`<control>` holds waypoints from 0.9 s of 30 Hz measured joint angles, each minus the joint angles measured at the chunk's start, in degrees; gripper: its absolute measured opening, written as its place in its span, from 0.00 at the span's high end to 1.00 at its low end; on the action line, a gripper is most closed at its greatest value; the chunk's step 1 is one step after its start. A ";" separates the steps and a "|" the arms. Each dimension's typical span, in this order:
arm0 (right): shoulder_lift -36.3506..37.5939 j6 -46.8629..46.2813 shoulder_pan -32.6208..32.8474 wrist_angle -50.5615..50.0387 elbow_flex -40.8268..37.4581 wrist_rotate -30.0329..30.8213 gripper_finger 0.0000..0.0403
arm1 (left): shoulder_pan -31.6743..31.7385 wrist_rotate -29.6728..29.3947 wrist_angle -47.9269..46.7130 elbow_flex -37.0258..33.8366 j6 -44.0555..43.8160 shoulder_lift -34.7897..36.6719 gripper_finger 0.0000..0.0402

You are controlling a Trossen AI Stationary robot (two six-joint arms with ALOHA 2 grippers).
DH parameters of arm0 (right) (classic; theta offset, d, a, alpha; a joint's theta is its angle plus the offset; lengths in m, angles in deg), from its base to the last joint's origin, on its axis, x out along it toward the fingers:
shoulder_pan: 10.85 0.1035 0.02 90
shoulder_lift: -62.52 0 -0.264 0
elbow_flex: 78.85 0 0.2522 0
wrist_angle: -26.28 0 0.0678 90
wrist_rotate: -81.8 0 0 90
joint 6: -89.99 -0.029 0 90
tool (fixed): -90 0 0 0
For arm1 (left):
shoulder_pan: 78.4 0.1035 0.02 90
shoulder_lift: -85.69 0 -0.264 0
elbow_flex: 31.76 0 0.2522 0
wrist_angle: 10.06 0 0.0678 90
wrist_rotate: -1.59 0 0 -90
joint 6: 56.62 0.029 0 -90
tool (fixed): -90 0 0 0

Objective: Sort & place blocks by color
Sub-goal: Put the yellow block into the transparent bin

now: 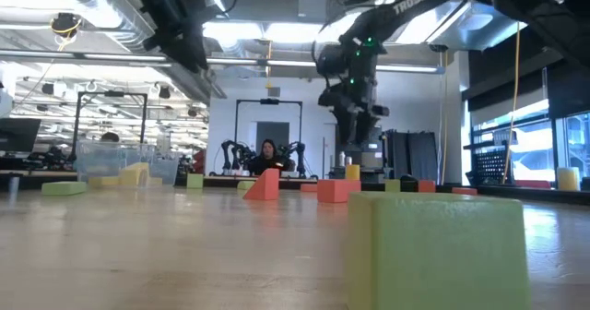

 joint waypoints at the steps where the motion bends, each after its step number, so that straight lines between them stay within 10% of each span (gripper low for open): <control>1: -0.70 0.89 0.00 0.00 0.00 0.06 0.43 | -0.10 0.00 0.00 0.00 0.00 0.00 0.66; 27: -6.06 8.75 -1.51 1.70 0.02 3.38 0.43 | -2.15 -0.02 -0.04 0.00 -0.13 -0.02 0.66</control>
